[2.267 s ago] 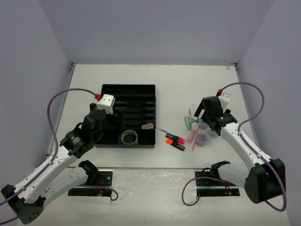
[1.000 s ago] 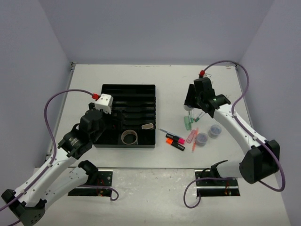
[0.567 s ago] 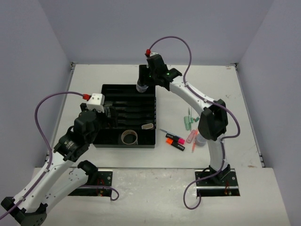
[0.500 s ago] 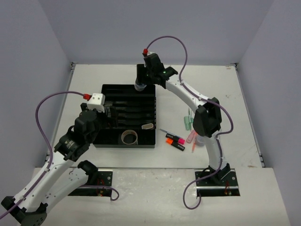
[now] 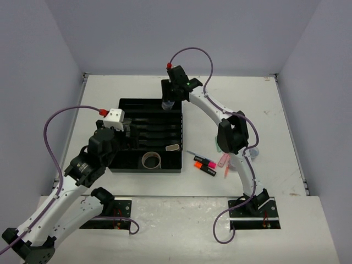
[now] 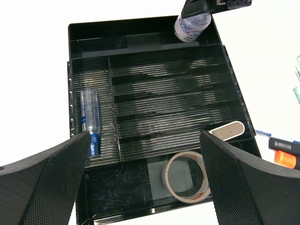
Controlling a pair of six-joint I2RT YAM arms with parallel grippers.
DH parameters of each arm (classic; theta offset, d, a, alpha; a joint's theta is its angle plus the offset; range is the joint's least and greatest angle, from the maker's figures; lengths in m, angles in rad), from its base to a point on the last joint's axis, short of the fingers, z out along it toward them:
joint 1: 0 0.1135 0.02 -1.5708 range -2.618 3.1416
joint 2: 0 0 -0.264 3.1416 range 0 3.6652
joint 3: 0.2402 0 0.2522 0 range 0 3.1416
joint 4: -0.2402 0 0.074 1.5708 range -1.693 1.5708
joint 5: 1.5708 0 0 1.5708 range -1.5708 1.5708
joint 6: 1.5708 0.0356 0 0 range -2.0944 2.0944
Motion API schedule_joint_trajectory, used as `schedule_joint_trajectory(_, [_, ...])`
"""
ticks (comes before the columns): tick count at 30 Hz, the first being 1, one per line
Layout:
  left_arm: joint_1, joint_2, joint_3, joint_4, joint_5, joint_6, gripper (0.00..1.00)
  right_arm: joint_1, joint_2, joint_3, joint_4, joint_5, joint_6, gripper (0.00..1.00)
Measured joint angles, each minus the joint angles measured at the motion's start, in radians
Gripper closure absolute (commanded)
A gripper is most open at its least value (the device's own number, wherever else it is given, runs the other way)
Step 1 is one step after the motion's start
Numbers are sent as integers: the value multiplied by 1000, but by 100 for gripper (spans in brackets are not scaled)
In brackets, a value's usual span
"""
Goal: Sort the stationery into containers
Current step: Place the stationery in the storage box, then pick up the stationery from the center of the board.
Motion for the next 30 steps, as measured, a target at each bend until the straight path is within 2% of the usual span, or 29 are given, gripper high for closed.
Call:
schedule_joint_trajectory(1, [0,1,0,0,2,0,0,-2,-2,-8,0,2,-5,1])
schedule_joint_trajectory(8, [1,5,0,0,6,0,0,-4,-51,-77,-16,48,-34,1])
schedule_joint_trajectory(12, [1,5,0,0,5,0,0,-4,-212,-194,-46,106,-51,1])
schedule_joint_trajectory(15, [1,4,0,0,-3,0,0,-6,-452,-418,-70,168,-35,1])
schedule_joint_trajectory(20, [1,4,0,0,-5,0,0,-32,-957,-947,-70,273,48,1])
schedule_joint_trajectory(22, [2,10,0,0,-1,0,0,-69,-1093,-1102,-83,287,77,1])
schedule_joint_trajectory(25, [3,22,0,0,7,0,0,-130,-1189,-1281,-102,289,113,1])
schedule_joint_trajectory(30, [8,27,0,0,13,0,0,-140,-1197,-1443,-148,281,179,1])
